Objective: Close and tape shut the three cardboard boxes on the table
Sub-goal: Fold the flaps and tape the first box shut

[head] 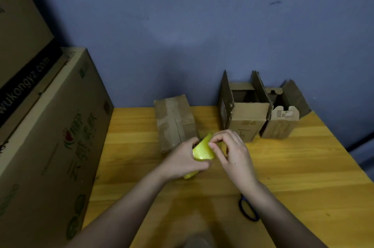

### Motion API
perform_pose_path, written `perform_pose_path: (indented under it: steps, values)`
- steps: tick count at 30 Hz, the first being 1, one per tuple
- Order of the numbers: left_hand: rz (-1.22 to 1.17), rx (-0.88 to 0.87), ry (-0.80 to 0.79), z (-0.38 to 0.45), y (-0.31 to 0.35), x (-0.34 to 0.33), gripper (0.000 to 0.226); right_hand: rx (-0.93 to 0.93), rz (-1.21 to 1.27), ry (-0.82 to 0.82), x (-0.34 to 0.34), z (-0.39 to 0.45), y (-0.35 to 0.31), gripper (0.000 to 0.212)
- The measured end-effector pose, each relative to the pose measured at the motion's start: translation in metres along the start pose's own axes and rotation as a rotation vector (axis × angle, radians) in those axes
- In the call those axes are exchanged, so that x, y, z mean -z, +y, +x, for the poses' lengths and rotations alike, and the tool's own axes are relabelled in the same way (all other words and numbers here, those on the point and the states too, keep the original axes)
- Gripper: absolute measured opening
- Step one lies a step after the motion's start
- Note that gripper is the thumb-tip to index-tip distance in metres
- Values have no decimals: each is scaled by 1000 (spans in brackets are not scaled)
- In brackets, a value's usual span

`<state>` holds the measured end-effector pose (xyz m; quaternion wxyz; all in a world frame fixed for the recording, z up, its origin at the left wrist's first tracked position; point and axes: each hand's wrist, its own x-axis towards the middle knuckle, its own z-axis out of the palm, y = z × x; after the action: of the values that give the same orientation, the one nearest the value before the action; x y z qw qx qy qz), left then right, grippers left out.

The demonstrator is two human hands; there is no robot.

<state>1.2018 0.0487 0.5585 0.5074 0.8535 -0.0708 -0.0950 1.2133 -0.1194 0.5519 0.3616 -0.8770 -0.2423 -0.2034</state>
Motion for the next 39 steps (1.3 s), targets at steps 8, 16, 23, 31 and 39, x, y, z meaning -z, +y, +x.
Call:
perform_pose_path:
  steps: [8, 16, 23, 31, 39]
  values:
    - [-76, 36, -46, -3, 4, -2, 24, -112, 145, -98, 2, -1, 4, 32]
    - [-228, 40, -138, -4, 4, -2, 25, -50, 51, 45, -3, -1, 5, 25]
    - [-313, 50, -76, -11, 6, -3, 42, -25, -143, 147, 2, 2, 9, 26]
    - [-338, 85, -44, 0, 15, 9, 39, 176, -245, 149, 15, 12, -7, 22]
    - [105, 111, 71, 16, 19, 1, 38, 112, -250, -56, 33, 22, -26, 27]
